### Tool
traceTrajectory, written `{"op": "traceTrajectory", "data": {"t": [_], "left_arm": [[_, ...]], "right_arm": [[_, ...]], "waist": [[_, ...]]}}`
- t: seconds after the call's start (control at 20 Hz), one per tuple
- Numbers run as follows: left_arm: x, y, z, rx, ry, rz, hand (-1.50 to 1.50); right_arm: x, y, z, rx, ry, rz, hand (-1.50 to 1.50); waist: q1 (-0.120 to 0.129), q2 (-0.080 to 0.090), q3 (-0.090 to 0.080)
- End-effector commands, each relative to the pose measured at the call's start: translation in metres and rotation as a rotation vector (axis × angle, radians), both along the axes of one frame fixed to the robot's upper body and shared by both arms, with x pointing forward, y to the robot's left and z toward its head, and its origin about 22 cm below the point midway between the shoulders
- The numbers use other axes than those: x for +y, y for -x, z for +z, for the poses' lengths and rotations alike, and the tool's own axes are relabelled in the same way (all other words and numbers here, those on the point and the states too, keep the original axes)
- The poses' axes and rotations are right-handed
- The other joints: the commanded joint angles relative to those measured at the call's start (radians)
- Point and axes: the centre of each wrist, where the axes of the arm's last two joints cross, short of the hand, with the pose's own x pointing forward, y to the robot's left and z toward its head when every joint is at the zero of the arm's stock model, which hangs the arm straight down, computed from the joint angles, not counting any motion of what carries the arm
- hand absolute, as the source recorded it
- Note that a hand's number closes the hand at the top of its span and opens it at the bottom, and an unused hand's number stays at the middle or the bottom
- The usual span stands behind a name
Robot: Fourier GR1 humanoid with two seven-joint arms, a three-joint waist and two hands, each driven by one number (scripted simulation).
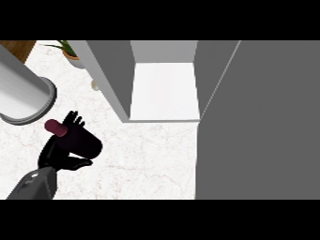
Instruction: Pick up the wine, place it into the cabinet and close the cabinet
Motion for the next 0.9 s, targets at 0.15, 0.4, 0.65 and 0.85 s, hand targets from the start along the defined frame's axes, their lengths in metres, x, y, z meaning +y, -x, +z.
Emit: {"op": "traceTrajectory", "data": {"t": [0.15, 0.4, 0.65, 0.85], "left_arm": [[0.004, 0.029, -0.019, -0.019, 0.057, -0.035, 1.5], [0.003, 0.029, -0.021, 0.005, 0.067, -0.03, 1.5], [-0.017, 0.01, -0.015, -0.03, 0.027, -0.058, 1.5], [-0.02, 0.04, -0.033, -0.061, 0.039, 0.001, 1.5]], "right_arm": [[0.008, 0.002, -0.001, 0.004, -0.01, 0.015, -1.5], [0.006, -0.003, 0.002, -0.007, -0.025, 0.006, -1.5], [0.005, 0.002, -0.005, 0.015, 0.004, -0.005, -1.5], [0.003, -0.015, -0.013, 0.012, 0.013, -0.014, -1.5]], "waist": [[0.001, 0.001, -0.001], [-0.002, 0.002, -0.001], [0.0, 0.0, 0.0], [0.013, -0.002, 0.001]]}}
